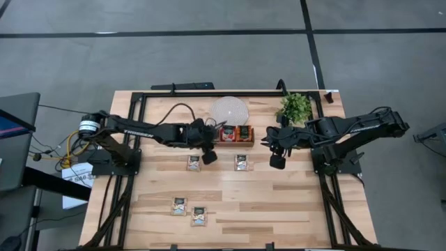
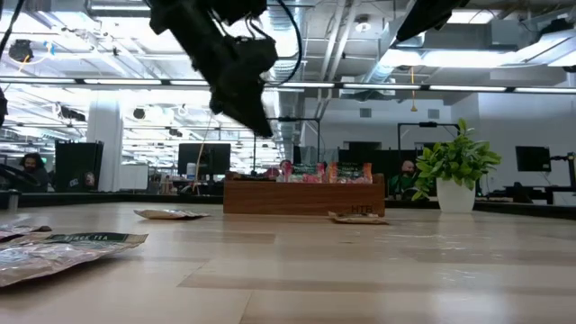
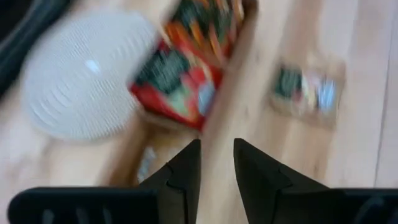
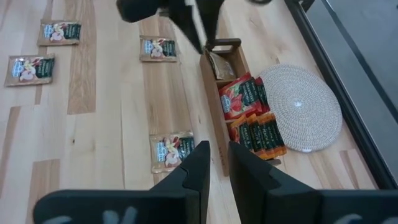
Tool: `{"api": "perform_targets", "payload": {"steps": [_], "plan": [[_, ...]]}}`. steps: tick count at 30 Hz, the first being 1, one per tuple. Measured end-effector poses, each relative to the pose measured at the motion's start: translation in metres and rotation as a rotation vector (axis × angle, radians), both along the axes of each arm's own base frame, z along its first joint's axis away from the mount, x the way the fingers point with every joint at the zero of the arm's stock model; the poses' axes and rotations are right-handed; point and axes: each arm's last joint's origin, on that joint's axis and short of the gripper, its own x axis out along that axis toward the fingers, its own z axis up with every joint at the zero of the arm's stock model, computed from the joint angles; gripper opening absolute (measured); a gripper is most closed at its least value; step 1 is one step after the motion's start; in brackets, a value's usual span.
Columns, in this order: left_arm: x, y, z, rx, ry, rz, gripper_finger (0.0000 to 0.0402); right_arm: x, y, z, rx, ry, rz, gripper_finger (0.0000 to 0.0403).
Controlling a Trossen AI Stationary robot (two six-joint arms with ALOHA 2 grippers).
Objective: Pick & Place Tea
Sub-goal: Put the brown tea bag into the left compartment of the wooden organizer
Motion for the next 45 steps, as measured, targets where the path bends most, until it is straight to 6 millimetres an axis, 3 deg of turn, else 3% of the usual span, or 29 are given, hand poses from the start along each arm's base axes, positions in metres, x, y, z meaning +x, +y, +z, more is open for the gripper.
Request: {"api": "perform_targets", "payload": {"steps": [7, 20, 39, 45], "plan": [[0.006, -0.010, -0.029, 0.011, 0.129, -0.018, 0.0087, 0.001, 0.000, 0.001, -0.011, -0.004, 0.010, 0.0049], [0.012, -0.008, -0.051, 0.030, 0.182, 0.028, 0.0087, 0.002, 0.000, 0.001, -0.008, -0.019, 0.010, 0.0049], [0.012, 0.014, -0.049, 0.103, 0.163, 0.155, 0.0087, 0.002, 0.000, 0.001, -0.007, -0.018, 0.013, 0.0049], [0.020, 0.016, -0.037, 0.144, 0.121, 0.154, 0.0087, 0.002, 0.000, 0.001, -0.007, -0.018, 0.014, 0.0049]]}}
